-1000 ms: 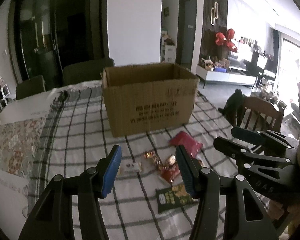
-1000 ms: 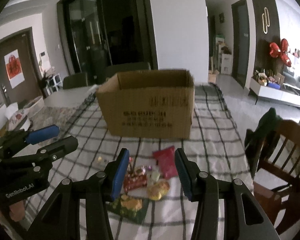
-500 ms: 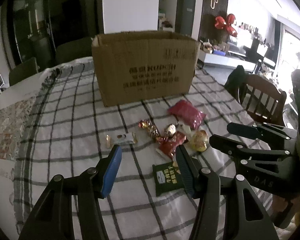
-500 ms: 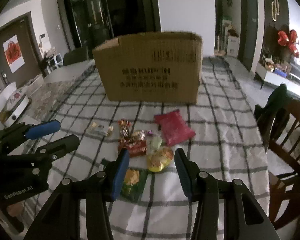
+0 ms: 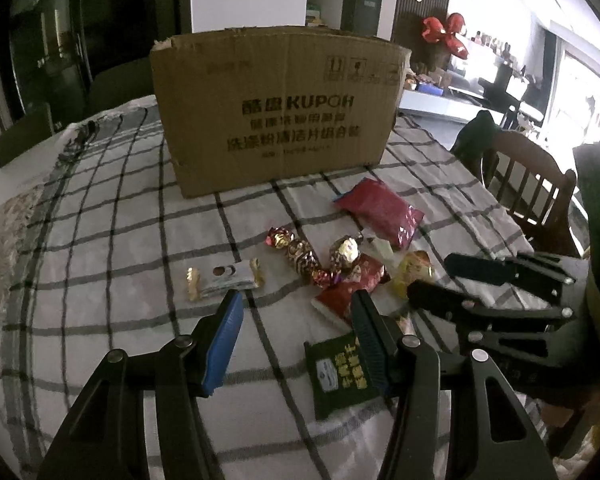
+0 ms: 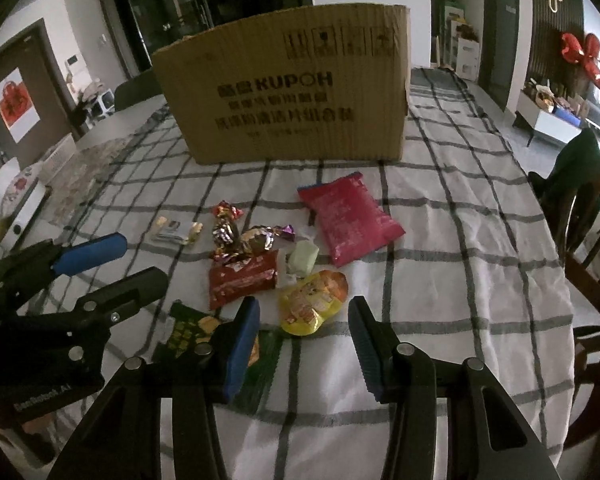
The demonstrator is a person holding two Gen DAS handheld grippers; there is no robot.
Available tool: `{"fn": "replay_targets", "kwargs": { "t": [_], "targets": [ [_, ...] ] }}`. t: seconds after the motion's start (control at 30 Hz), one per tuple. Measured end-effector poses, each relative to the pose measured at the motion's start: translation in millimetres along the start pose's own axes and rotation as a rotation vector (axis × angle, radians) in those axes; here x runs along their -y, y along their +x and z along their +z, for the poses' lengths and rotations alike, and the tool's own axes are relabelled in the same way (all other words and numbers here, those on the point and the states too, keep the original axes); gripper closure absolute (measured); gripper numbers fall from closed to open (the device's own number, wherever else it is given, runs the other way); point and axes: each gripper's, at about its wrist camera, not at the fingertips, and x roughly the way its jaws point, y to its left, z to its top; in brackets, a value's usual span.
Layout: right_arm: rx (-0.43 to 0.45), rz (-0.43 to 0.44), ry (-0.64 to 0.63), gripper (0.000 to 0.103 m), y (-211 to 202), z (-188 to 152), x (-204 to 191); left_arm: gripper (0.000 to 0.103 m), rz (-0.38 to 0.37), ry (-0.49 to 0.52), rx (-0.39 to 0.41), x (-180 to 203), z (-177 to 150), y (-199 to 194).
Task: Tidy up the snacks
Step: 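Close left tool on a wrapped candy while right tool grasps yellow snack pack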
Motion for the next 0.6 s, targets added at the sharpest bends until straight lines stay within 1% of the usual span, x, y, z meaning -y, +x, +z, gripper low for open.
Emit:
{"fn": "replay_targets", "kwargs": {
  "t": [0.03,0.1,0.3,0.37,0.43,0.6],
  "targets": [
    [-0.002,-0.002,0.000,0.056,1,0,1,0.048,-0.002,-0.006,-0.003,-1,1,3],
    [-0.008,-0.004,0.003,0.059,4,1,1,0.048,-0.014,-0.020,-0.008,-2,4,8],
    [-0.017,-0.001,0.026,0.060,11,2,3,0.049,-0.040,-0.059,-0.027,-4,9,21],
    [-0.017,-0.004,0.031,0.061,13,2,4,0.049,-0.043,-0.072,-0.031,-4,11,24],
    [-0.018,-0.001,0.039,0.064,15,2,5,0.050,-0.045,-0.075,-0.034,-4,13,27],
    [-0.008,0.012,0.051,0.067,16,1,6,0.052,-0.039,-0.076,-0.032,-1,19,35]
  ]
}}
